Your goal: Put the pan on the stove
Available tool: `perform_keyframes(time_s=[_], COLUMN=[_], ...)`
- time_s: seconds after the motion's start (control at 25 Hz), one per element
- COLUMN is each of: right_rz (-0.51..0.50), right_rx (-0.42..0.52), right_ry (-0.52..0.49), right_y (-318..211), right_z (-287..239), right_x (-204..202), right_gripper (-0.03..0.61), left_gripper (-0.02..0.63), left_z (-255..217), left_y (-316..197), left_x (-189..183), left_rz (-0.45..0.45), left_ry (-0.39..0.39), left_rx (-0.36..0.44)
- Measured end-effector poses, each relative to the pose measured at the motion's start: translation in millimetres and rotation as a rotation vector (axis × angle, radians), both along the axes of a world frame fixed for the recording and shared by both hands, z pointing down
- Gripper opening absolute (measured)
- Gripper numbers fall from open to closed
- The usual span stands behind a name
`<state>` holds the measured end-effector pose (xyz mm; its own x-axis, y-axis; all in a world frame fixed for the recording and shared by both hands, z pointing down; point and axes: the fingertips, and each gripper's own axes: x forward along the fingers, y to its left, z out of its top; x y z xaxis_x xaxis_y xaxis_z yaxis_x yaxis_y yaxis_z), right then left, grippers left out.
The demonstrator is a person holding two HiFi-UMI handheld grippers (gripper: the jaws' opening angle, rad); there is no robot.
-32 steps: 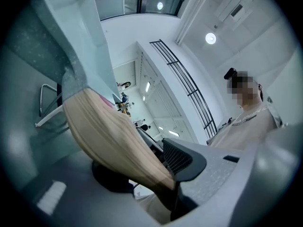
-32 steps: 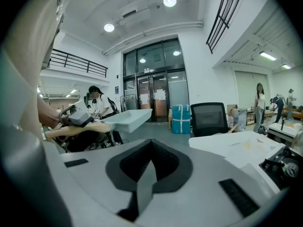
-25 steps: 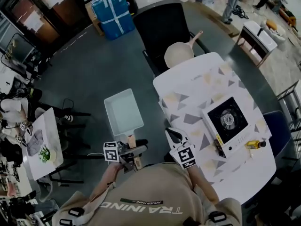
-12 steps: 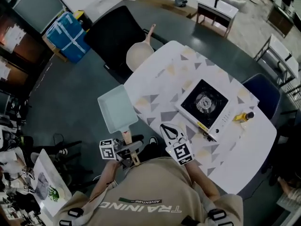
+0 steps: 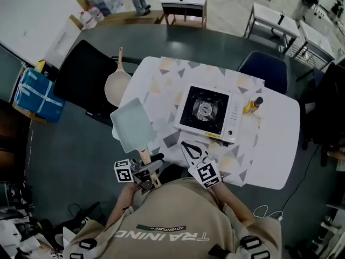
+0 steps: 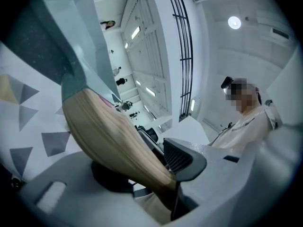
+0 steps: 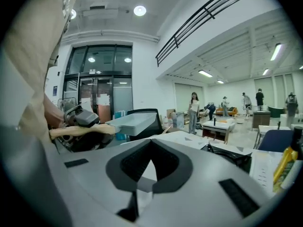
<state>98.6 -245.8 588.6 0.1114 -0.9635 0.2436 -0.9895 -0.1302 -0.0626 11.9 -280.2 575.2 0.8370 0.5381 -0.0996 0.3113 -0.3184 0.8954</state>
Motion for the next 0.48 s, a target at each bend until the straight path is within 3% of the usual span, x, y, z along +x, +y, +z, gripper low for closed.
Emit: perform_keyframes(time_s=[0.48], right_rz=[0.384], right_rx=[-0.056], right_ry=[0.058], right_y=[46], right_z=[-13], right_x=[53], right_gripper=[0.005], left_gripper=[0.187], left_z=[-1], left_y=[18], left_x=[66], left_rz=[0.432], left_ry=[0.031], left_rx=[0.008])
